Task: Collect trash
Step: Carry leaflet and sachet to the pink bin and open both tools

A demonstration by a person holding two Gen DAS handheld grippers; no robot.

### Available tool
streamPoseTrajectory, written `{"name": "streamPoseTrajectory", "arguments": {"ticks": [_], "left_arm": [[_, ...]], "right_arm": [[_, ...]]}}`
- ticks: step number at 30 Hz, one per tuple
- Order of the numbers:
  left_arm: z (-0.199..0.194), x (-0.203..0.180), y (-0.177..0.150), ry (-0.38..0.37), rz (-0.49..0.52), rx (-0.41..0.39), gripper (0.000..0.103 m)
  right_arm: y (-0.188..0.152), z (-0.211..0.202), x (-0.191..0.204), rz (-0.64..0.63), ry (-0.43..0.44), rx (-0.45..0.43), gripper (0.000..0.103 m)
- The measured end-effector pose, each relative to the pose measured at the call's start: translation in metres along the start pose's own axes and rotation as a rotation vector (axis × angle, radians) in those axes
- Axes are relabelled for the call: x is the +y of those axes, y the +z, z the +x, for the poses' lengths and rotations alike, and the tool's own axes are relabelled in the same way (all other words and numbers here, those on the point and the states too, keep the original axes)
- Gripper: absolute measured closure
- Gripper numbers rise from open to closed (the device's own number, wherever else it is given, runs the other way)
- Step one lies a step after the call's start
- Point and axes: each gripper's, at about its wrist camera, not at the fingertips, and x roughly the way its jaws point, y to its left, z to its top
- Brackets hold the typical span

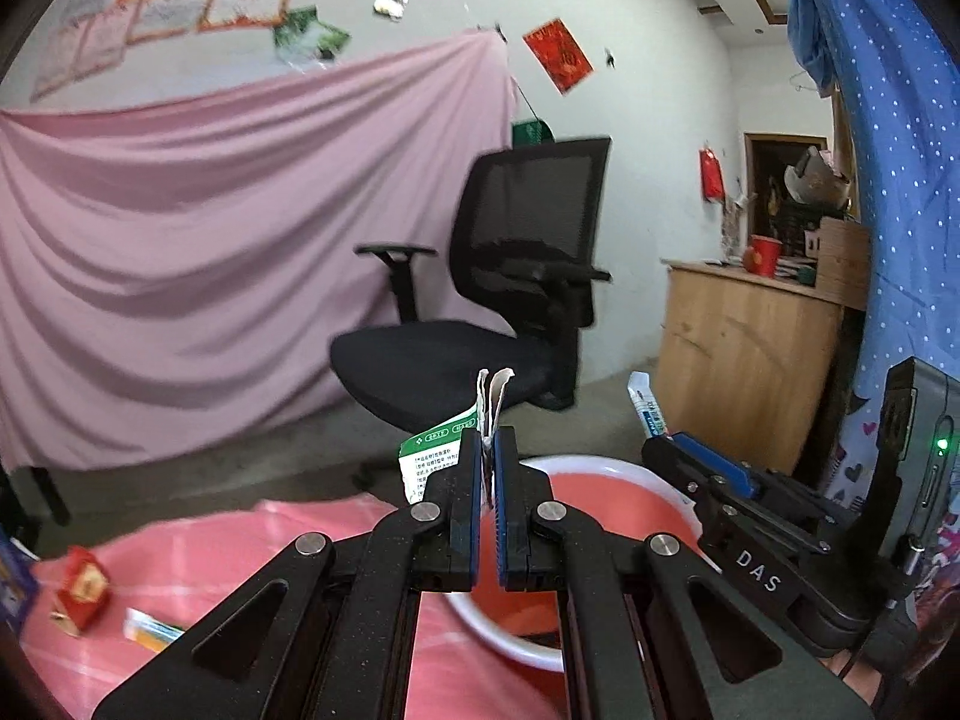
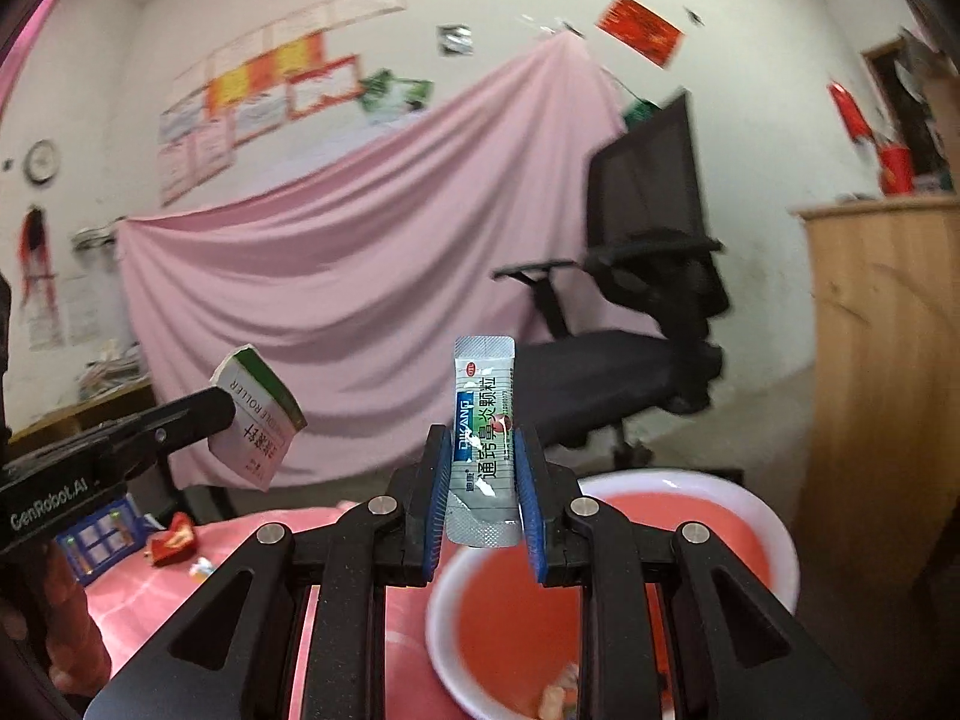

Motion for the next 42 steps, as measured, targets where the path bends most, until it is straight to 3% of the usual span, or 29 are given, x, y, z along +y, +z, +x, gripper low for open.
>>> {"name": "streamPoseTrajectory", "arguments": {"ticks": [10, 23, 26, 30, 35, 42], "left_arm": [[0.055, -0.015, -0.005, -0.080, -0.057, 0.174, 0.101], [0.082, -0.011, -0.016, -0.129, -0.130, 0.296, 0.097], [0.082, -0.007, -0.018, -0.121, -0.134, 0.300, 0.094], [0.078, -0.003, -0.019, -0.103, -0.144, 0.285, 0.076], [0.066, 0.008, -0.018, -0.063, -0.156, 0.255, 0.075], [0.034, 0.032, -0.015, 0.038, -0.166, 0.161, 0.057]], "right_arm": [[-0.013, 0.016, -0.034, 0.101, -0.083, 0.134, 0.083], [-0.015, 0.024, -0.047, 0.139, -0.108, 0.189, 0.081], [-0.014, 0.024, -0.048, 0.140, -0.114, 0.187, 0.073], [-0.014, 0.024, -0.047, 0.136, -0.121, 0.184, 0.072], [-0.012, 0.024, -0.041, 0.127, -0.122, 0.167, 0.062], [-0.003, 0.019, -0.020, 0.084, -0.108, 0.097, 0.048]]}}
